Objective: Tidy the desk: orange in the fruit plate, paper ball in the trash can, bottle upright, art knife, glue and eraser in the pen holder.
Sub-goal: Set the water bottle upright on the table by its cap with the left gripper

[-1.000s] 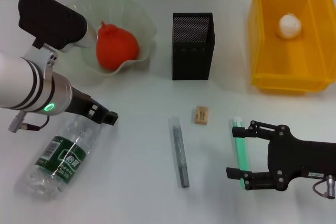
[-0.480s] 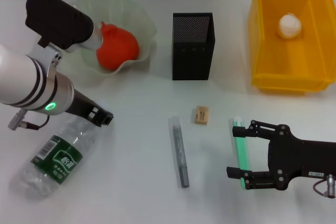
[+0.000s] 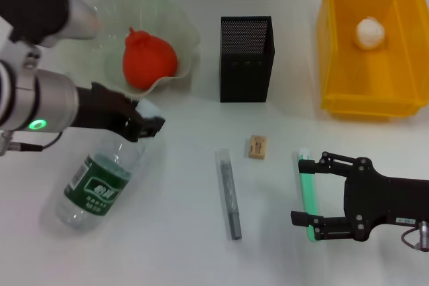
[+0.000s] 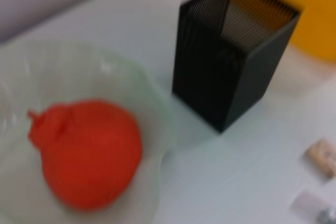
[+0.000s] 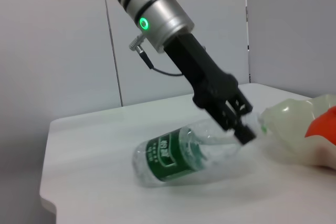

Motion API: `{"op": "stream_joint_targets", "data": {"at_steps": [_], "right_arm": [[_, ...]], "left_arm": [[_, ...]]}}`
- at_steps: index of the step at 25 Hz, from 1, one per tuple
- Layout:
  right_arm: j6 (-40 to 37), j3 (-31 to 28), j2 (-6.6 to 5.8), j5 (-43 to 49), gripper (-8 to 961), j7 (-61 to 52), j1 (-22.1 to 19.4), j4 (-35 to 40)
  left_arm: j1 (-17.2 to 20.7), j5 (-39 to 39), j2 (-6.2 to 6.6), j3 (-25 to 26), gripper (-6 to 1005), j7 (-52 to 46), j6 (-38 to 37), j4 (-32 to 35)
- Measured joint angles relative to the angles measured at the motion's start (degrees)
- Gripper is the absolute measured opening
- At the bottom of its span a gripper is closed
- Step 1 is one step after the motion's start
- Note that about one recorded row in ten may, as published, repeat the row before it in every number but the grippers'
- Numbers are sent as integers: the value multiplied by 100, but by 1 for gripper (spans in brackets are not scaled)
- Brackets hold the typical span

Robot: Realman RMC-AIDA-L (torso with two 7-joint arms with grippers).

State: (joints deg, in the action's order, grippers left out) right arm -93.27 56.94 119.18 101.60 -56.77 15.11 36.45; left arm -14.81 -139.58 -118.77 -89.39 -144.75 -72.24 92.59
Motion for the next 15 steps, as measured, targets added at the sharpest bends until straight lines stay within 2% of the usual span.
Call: {"op": "stream_joint_targets", "data": {"at_steps": [7,10,15], "right_arm": [[-3,16,0,0,843,-38,0,7],[12,24,0,0,843,-84,0,19],[17,27,0,0,843,-99,0,26]], "left_arm": [[589,1753,3,721,442,2122,237,-27],[860,2352,3,859,442,3101,314,-74],[1077,3154,8,1223,442,3921,304,-376]]}}
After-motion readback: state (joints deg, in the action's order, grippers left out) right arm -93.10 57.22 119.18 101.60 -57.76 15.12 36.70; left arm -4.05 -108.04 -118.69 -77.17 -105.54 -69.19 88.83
